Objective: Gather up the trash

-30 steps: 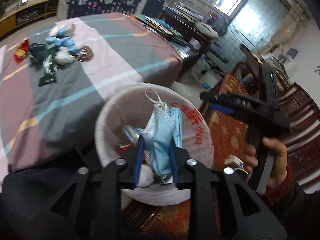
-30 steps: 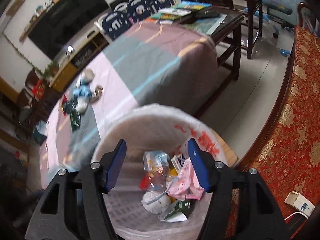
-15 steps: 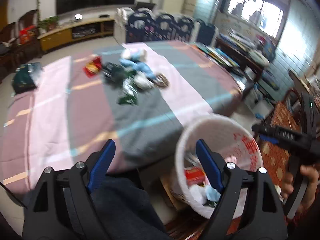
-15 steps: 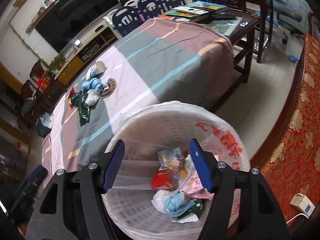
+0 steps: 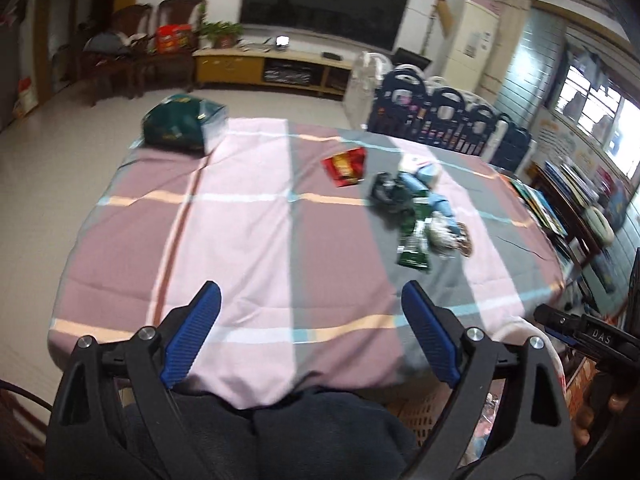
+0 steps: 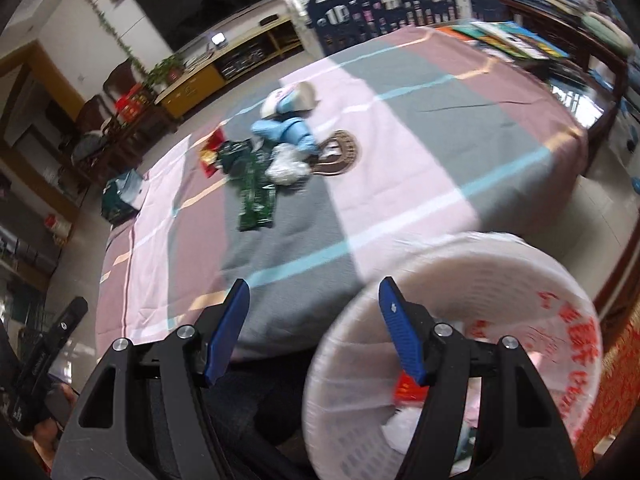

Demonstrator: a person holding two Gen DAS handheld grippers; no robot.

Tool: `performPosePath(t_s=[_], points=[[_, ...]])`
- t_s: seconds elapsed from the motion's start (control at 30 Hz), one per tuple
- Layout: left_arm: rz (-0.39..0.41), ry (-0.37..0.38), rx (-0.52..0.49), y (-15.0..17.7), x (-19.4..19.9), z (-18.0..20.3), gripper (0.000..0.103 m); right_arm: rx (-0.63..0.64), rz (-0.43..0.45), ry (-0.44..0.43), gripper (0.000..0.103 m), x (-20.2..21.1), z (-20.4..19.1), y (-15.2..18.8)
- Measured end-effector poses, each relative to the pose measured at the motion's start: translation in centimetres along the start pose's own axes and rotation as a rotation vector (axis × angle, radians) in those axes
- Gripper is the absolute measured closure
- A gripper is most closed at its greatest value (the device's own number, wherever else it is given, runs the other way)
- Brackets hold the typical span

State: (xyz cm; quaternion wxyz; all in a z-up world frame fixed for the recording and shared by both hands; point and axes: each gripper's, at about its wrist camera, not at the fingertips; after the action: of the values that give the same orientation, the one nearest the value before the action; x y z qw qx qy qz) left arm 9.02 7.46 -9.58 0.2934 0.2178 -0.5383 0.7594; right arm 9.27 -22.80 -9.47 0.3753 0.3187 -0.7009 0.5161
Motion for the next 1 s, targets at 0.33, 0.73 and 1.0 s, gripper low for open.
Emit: performPosePath(t_s=[0.33,0.73,1.0], points=[[-0.021,-0.075,0.145,0.7,-0.3,-5.6,0.009,0.082,-0.003,0.026,0.037,-7.3,-9.0,-5.2],[-0.087,-0.069,0.182,1.8,-2.6,-6.9,0.008,0.161,-0.050,0.154,0.040,-15.5,-13.2,-8.7],[-0.088,-0.082,0.207,2.0,-2.5,-7.3,0.008,0.250,-0.095,-0.024,0.083,-14.3,-16.1,-5.1]])
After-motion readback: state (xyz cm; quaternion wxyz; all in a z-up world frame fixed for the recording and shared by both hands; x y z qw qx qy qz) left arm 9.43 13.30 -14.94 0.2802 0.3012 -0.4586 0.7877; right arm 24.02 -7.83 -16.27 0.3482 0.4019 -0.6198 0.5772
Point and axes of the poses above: each gripper's, at about its wrist camera, not at the fingertips, and x roughly against the way its jaws point, z to its right, y to its underside, and after that the axes turned 12 degrees about y, right-handed
